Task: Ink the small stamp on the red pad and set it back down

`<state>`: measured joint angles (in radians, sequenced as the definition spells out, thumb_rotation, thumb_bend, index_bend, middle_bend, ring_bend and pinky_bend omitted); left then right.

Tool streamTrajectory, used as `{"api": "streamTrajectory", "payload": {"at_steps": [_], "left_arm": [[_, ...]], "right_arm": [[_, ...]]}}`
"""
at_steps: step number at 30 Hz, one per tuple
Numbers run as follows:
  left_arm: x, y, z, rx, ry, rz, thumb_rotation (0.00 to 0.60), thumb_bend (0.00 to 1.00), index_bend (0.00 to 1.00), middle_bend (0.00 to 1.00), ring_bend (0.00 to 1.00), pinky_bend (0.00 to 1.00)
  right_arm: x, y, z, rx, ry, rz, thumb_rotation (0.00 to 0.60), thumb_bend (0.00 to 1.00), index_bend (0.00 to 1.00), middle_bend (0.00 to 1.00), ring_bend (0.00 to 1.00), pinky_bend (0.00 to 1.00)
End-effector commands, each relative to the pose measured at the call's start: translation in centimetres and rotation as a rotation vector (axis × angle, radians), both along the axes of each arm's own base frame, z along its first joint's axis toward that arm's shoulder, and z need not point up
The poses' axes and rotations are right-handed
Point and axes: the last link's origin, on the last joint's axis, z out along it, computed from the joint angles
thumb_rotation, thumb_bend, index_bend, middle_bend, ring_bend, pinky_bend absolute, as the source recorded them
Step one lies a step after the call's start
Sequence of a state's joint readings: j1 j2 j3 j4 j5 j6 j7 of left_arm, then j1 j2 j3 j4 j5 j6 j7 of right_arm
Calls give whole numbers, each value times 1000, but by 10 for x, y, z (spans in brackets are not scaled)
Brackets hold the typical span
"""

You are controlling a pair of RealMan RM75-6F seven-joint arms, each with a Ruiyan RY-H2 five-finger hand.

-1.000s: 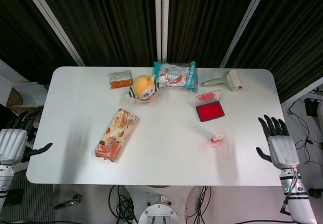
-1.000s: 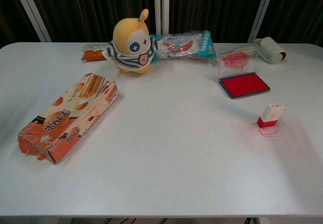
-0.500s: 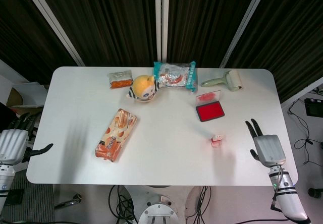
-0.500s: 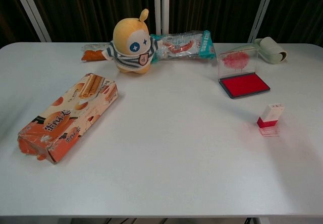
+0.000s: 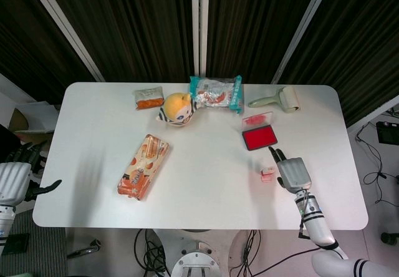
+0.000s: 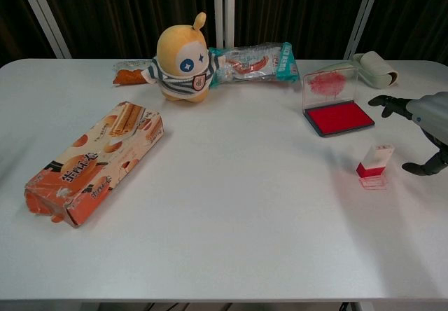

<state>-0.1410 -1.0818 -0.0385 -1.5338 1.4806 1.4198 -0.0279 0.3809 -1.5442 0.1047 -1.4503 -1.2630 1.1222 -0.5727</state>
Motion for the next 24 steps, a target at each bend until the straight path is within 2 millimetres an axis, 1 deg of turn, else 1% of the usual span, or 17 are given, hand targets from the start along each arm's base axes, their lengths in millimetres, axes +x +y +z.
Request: {"api": "streamTrajectory", "payload": {"at_steps": [1,8,14,24], "left_arm": [[0,1,-1,-8,2,-3,398,121,106,181,118,209],[0,1,-3,-13,0,-5,398,121,106,181,118,209],[0,0,-1,1,-1,-9,396,121,106,181,118,209],[1,1,-4,-21,2,-4,397,121,106,181,118,209]], "right_arm": [[2,-3,-6,14,-5,-4,600,153,176,201,741,973],[2,-5,-15,29,19,-6,600,153,288,285,741,972],[1,-5,-21,24,26,-8,600,154,368,340,768,972],[1,-8,-31,7,-2,-11,600,178,417,385,789,973]]}}
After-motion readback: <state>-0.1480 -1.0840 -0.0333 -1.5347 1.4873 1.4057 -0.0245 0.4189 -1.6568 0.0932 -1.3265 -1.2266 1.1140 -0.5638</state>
